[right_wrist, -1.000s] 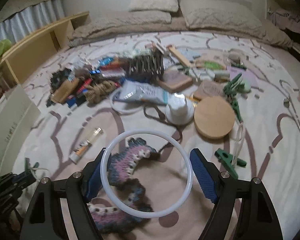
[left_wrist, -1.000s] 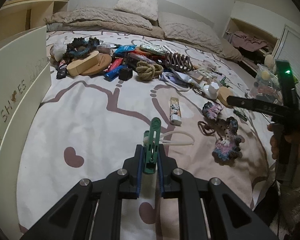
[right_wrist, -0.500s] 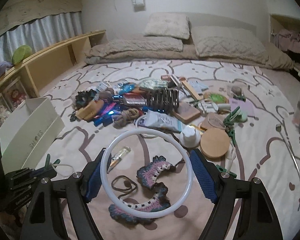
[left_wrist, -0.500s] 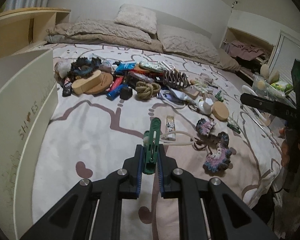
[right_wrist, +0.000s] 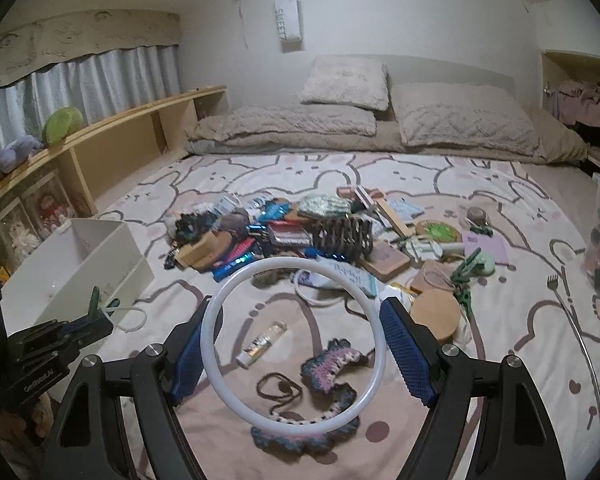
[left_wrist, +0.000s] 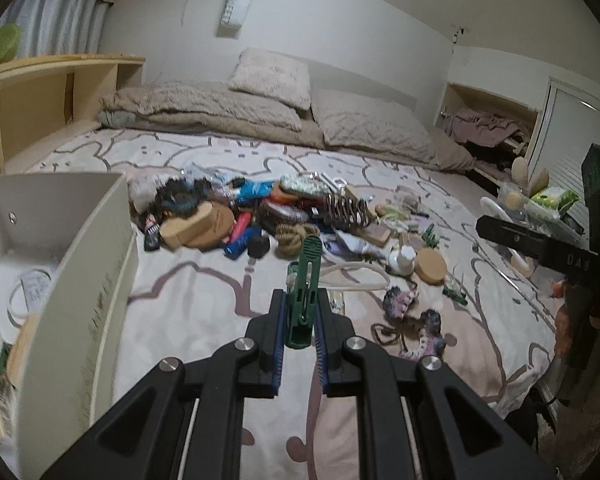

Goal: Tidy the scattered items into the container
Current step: 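Carry the clothespin in the left gripper and white ring in the right gripper toward the box, then open the left gripper to drop the green clothespin into the box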

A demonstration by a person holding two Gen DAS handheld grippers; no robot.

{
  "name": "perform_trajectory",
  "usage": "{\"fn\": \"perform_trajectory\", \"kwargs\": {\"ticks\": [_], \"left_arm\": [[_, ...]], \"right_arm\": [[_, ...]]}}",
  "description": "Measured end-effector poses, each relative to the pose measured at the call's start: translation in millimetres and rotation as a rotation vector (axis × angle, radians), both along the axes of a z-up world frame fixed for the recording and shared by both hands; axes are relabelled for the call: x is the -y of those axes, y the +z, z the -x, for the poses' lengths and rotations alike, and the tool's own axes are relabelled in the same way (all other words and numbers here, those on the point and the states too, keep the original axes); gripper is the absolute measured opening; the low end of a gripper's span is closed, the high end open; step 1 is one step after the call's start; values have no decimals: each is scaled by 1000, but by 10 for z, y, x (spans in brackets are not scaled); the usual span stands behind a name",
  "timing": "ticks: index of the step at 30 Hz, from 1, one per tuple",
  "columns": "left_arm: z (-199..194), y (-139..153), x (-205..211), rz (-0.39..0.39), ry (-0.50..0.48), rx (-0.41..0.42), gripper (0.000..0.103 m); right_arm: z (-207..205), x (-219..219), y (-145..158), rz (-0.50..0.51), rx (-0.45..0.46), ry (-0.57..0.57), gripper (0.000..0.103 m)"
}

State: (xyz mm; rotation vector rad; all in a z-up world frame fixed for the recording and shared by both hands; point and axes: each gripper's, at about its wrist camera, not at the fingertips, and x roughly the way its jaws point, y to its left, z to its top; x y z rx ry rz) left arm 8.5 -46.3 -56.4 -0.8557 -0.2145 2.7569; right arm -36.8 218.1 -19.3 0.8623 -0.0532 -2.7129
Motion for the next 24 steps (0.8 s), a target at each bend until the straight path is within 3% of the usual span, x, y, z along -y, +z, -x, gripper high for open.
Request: {"fn": "perform_trajectory", "kwargs": {"ticks": [8,24], "left_arm": [[-78,179,261,8,57,-50,13],[-407,534,1222,87,295,-128,13]], "right_arm": [[39,228,154,40,-19,58,81],[147,974,365,113,-21,232,81]]}}
